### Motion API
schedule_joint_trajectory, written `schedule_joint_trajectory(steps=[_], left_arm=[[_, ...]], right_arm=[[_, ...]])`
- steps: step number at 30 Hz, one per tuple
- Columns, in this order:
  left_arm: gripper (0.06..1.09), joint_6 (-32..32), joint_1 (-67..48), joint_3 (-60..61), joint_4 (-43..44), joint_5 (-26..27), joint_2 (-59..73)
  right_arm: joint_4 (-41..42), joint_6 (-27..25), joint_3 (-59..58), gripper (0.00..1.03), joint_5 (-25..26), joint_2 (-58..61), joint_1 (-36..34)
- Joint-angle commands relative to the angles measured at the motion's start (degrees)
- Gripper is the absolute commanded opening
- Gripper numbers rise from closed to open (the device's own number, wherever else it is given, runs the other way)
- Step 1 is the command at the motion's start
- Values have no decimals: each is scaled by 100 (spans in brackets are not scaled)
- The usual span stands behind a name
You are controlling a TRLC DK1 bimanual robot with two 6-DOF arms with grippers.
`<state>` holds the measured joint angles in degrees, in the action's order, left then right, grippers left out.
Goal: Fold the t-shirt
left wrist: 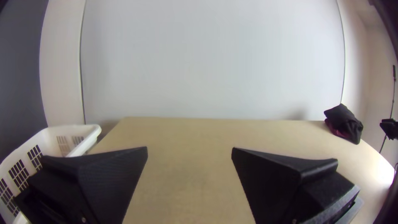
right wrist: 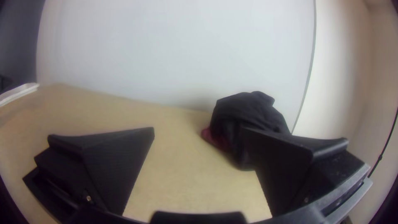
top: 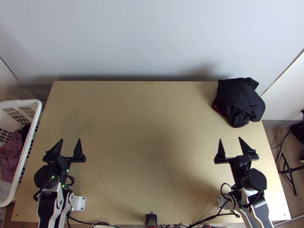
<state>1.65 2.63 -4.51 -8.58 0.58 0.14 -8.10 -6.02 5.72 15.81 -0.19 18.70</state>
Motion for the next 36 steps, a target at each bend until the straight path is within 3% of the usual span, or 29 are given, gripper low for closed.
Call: schedule_joint_trajectory(steps=[1, 36], left_arm=[[104, -16, 79, 21, -399, 12, -14], [104, -16, 255, 21, -399, 12, -23]], right_arm=[[-192, 128, -27, 98, -26, 10, -68], [-201, 180, -27, 98, -34, 1, -59]])
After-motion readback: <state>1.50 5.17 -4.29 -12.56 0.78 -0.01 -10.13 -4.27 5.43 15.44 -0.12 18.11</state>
